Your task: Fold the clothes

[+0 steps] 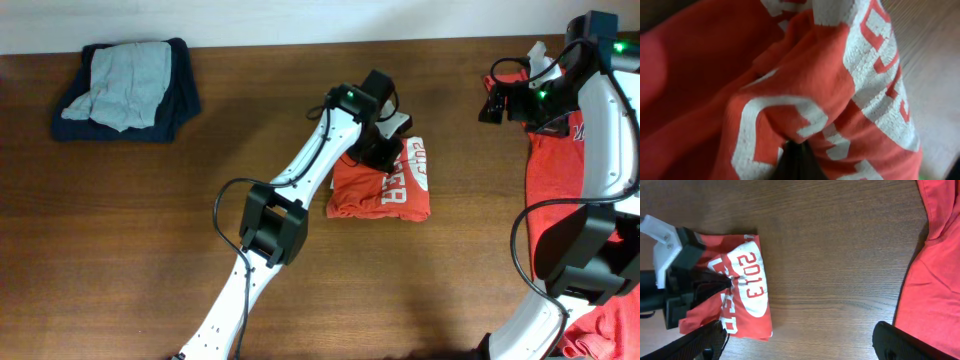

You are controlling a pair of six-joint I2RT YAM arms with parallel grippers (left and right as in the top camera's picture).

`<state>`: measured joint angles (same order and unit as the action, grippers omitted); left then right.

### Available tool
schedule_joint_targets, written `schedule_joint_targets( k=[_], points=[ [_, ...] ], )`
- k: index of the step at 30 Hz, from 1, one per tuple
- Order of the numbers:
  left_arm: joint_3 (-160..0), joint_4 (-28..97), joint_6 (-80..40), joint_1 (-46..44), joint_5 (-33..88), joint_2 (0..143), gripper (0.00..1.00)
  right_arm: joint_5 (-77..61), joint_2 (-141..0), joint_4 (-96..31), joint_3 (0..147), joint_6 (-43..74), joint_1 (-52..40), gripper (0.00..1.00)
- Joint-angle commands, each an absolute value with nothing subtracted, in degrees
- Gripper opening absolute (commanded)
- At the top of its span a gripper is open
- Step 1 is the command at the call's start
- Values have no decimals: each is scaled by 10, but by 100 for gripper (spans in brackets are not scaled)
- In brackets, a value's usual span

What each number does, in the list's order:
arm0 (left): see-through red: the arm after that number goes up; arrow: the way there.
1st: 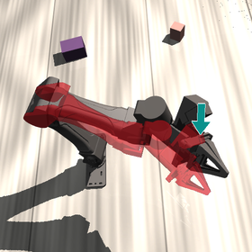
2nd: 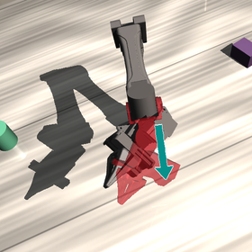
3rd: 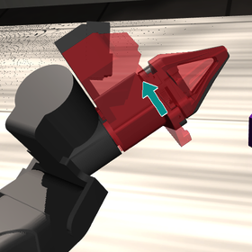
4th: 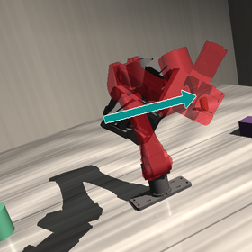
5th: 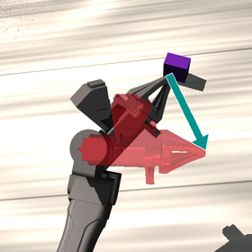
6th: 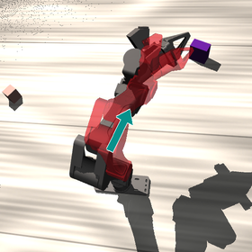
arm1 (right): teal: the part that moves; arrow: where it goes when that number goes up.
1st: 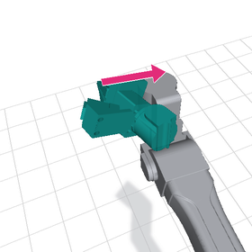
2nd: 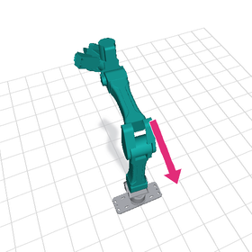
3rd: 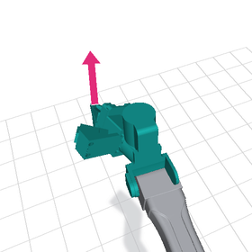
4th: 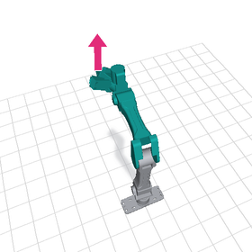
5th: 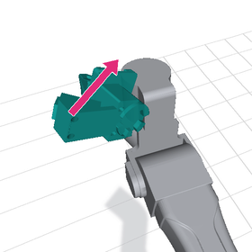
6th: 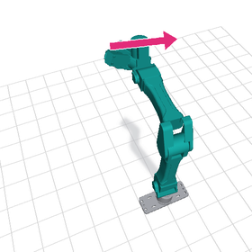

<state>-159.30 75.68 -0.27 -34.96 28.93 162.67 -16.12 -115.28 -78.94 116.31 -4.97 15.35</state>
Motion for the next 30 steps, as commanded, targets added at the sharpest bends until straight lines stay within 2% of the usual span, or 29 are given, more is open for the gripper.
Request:
schedule_joint_targets(
  k=[1,6,12,26,30],
  points=[
    [-1627,762,-4,-341,272,1627,0,-158,-1141,-791,1173,-55,155,99],
    [-1710,825,-12,-334,269,1588,2,-158,-1141,-791,1173,-55,155,99],
    [-1732,967,-39,-332,255,1575,2,-158,-1141,-791,1173,-55,155,99],
    [-1551,967,-47,-336,253,1570,0,-158,-1141,-791,1173,-55,155,99],
    [-1527,967,-47,-339,196,1570,0,-158,-1141,-791,1173,-55,155,99]
  ],
)
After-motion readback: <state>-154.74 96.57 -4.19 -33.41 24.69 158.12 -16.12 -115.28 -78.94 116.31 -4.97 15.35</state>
